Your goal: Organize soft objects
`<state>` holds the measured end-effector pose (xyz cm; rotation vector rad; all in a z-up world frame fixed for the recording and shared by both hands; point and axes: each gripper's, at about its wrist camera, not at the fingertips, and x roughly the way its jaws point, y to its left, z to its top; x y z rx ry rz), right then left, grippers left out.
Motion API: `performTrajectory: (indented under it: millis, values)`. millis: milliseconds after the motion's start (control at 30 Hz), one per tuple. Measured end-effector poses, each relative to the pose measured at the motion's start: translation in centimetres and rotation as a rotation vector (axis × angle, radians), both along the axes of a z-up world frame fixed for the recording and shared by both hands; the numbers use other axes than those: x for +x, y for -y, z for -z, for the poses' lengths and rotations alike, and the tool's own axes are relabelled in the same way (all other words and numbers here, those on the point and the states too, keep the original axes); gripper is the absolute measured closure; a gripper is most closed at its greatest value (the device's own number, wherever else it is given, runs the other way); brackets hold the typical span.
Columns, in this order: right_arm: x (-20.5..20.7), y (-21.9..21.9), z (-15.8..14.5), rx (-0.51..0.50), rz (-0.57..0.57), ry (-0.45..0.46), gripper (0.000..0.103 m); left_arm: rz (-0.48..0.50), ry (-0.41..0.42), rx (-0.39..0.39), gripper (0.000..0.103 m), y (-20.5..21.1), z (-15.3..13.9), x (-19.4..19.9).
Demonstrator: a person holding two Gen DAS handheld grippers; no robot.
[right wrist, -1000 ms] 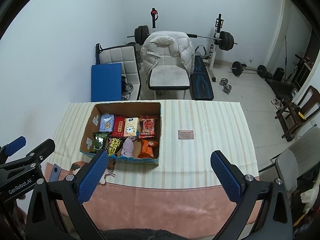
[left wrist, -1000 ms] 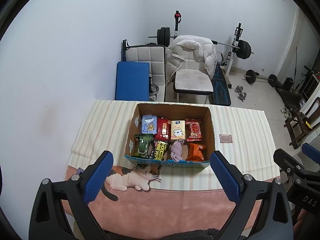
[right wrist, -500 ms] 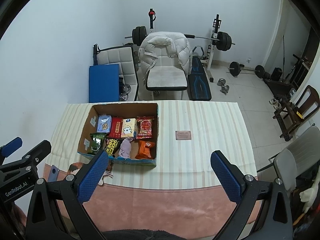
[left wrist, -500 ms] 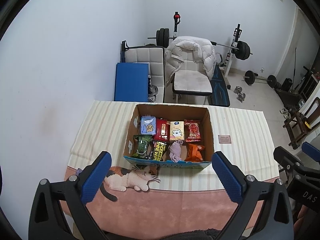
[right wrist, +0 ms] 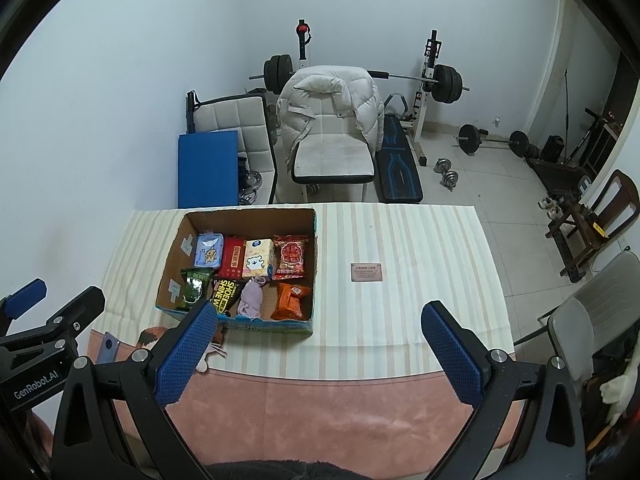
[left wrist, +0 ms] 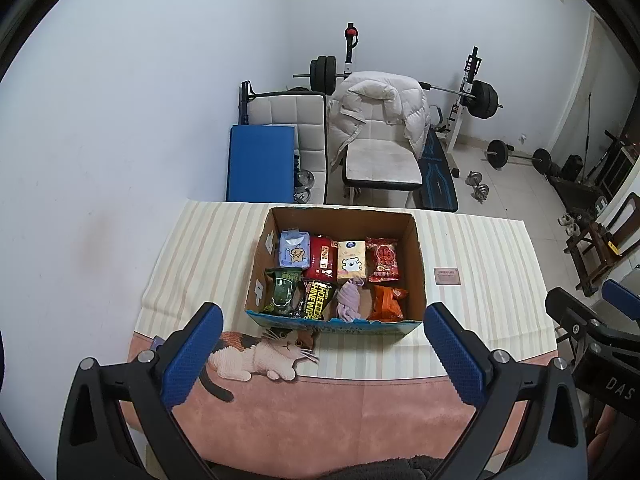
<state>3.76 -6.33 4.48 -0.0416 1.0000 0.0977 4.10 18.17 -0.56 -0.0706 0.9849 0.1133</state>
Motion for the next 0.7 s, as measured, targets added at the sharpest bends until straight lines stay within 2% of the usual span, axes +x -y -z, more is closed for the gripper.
performTrajectory:
  millis: [700]
  values:
    - [0.18, -0.07, -0.95, -0.004, 0.004, 0.009, 0.000, 0.013, 0.017, -0.006, 0.000, 0.20, -0.52, 0.07]
